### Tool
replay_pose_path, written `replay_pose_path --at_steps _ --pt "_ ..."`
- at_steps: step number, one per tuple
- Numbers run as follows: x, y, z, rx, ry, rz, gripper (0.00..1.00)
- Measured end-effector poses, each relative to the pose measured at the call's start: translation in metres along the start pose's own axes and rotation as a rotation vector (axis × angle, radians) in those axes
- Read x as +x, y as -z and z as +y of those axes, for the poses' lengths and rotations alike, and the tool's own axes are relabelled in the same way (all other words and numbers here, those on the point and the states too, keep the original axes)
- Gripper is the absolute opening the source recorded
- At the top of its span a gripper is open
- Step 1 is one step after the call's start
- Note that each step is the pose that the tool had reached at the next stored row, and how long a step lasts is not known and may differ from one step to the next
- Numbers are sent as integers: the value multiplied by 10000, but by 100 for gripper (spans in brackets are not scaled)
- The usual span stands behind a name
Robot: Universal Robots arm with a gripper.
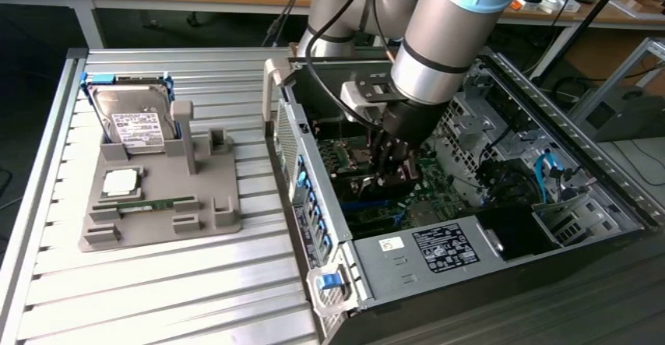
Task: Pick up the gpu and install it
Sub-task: 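Insert the gpu into the slot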
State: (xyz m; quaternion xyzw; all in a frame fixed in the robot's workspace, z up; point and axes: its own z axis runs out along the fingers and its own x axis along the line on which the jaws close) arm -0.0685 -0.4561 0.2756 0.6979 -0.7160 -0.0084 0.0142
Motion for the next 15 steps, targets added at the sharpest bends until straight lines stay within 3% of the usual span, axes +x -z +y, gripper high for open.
replay_pose_path --at_steps 10,15 --pt "-1 -16 13 1 1 -6 27" --pt "-3 -30 14 -1 -7 -64 27"
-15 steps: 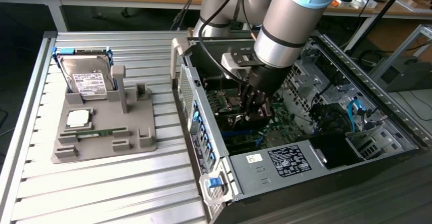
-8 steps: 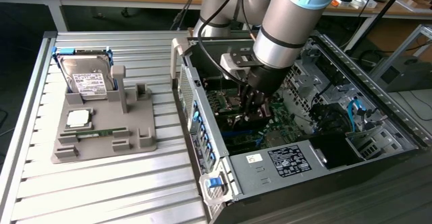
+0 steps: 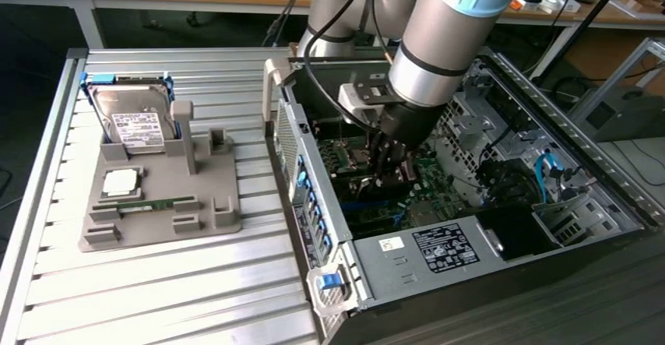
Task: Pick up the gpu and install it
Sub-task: 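Insert the gpu into the slot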
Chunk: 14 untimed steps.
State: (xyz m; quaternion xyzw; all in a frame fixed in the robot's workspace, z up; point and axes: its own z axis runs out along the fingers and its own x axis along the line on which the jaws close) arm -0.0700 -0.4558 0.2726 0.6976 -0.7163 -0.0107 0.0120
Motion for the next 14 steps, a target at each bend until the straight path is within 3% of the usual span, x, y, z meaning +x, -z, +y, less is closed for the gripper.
replay_pose_path --at_steps 5,14 --pt "0 -12 9 -1 -7 -52 27" --pt "1 -47 13 -4 -9 -75 27"
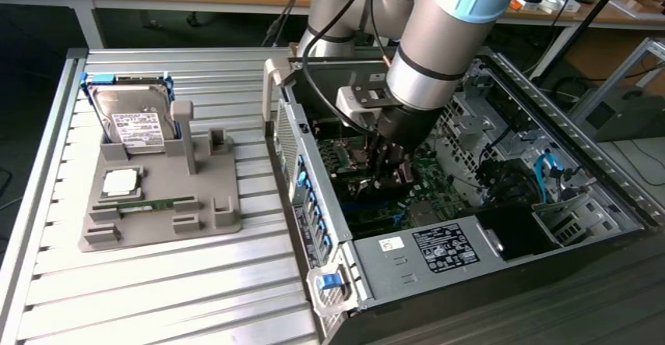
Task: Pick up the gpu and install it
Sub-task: 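Insert the gpu into the slot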
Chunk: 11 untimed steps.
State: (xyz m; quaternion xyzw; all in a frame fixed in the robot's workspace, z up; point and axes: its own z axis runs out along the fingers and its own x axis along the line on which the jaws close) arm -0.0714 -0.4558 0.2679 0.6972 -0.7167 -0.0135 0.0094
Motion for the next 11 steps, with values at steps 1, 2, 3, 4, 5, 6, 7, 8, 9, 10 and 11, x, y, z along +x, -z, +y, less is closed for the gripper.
replay_pose_path --at_steps 1,2,3,4,5,6,7,8,9,10,11 --pt "0 -1 0 0 0 -3 27" --pt "0 -3 1 1 0 -8 27" --pt "0 -5 5 2 0 -12 27" --pt "0 -6 8 2 1 -12 27" --pt "0 -6 10 2 2 -13 27" --pt "0 -6 10 2 3 -12 27" --pt "0 -6 10 2 3 -12 27" --pt "0 -6 11 2 3 -12 27" --pt "0 -6 12 2 2 -12 27" --pt "0 -7 15 2 1 -12 27" --pt "0 -7 16 2 1 -12 27"
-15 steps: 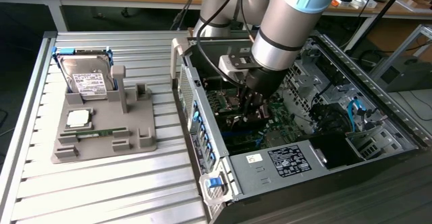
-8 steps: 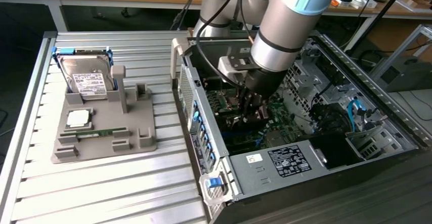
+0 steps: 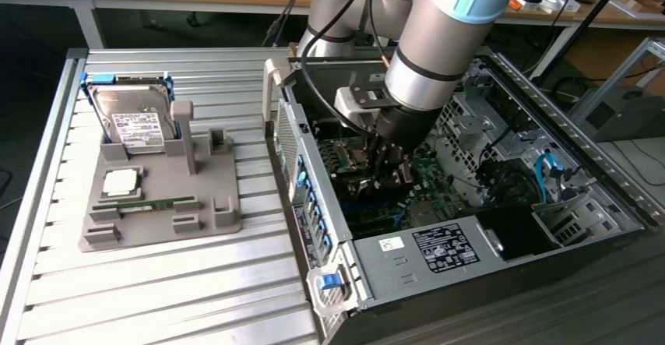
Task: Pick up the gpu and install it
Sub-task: 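Insert the gpu into the slot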
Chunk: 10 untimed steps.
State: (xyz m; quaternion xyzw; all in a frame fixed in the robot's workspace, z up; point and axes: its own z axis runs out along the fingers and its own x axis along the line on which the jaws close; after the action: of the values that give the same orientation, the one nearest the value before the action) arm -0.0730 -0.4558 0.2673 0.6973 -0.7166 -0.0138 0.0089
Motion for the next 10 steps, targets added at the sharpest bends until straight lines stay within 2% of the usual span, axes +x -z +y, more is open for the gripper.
replay_pose_path --at_steps 10 --pt "-3 -1 9 16 -19 9 27"
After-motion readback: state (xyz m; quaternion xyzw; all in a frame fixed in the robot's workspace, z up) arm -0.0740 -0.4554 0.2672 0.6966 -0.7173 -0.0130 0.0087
